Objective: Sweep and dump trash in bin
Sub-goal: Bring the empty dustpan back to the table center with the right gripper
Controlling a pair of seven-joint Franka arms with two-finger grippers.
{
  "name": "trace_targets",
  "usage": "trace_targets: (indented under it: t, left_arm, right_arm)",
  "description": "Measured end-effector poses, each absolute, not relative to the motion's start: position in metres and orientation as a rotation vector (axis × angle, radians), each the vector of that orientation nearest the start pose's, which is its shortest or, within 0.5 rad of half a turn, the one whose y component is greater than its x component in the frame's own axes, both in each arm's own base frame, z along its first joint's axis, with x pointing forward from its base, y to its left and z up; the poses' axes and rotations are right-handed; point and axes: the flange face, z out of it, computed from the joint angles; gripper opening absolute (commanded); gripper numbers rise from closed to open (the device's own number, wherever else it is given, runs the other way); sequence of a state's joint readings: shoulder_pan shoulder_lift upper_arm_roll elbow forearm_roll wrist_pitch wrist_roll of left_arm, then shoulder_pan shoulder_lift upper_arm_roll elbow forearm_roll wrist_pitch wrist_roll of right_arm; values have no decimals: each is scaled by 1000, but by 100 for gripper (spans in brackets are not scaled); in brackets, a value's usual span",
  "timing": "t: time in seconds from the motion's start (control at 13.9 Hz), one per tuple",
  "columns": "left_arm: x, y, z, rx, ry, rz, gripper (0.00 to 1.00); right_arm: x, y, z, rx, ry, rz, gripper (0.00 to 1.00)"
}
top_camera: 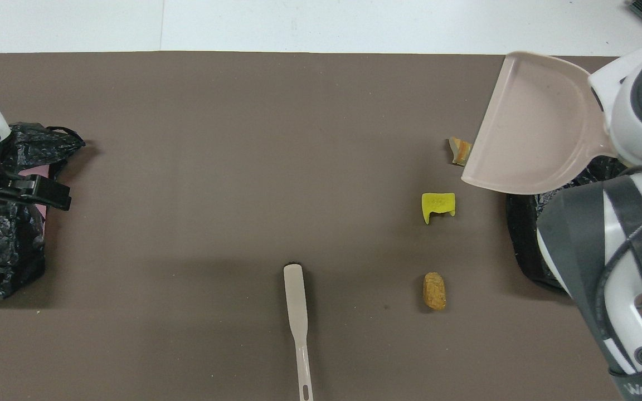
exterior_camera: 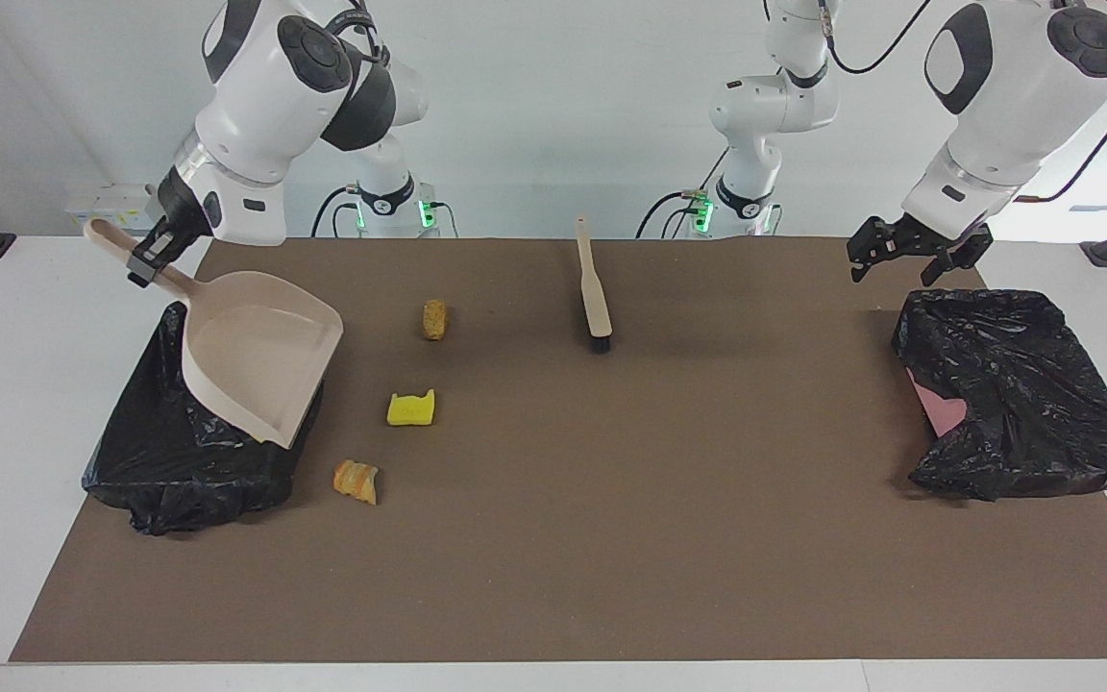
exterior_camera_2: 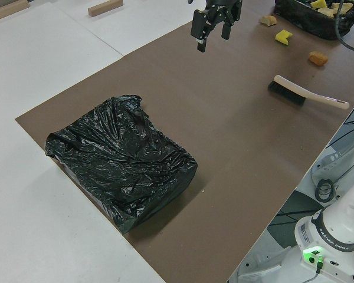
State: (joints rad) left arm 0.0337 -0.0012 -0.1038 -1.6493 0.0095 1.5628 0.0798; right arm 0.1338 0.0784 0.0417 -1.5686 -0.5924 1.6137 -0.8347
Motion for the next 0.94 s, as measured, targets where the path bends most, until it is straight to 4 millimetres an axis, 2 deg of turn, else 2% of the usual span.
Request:
trace_targets:
  t: [0.14, 0.22, 0.5, 0.72, 0.94]
  left_arm:
    - [549, -37, 588, -3121, 235, 134, 100]
    - [549, -37, 588, -3121, 235, 134, 100]
    - [549, -37, 588, -3121, 235, 134, 100]
    - [549, -37, 588, -3121, 235, 134, 100]
    - [549, -37, 588, -3121, 235, 134, 100]
  right_arm:
    - [587, 60, 597, 2419, 1120, -186, 0]
    - [590, 75, 594, 2500, 1027, -137, 0]
    - [609, 157, 577, 2731, 672, 7, 0]
    - [625, 211, 554, 2905, 358, 32, 0]
    - [637, 259, 517, 3007, 142, -26, 0]
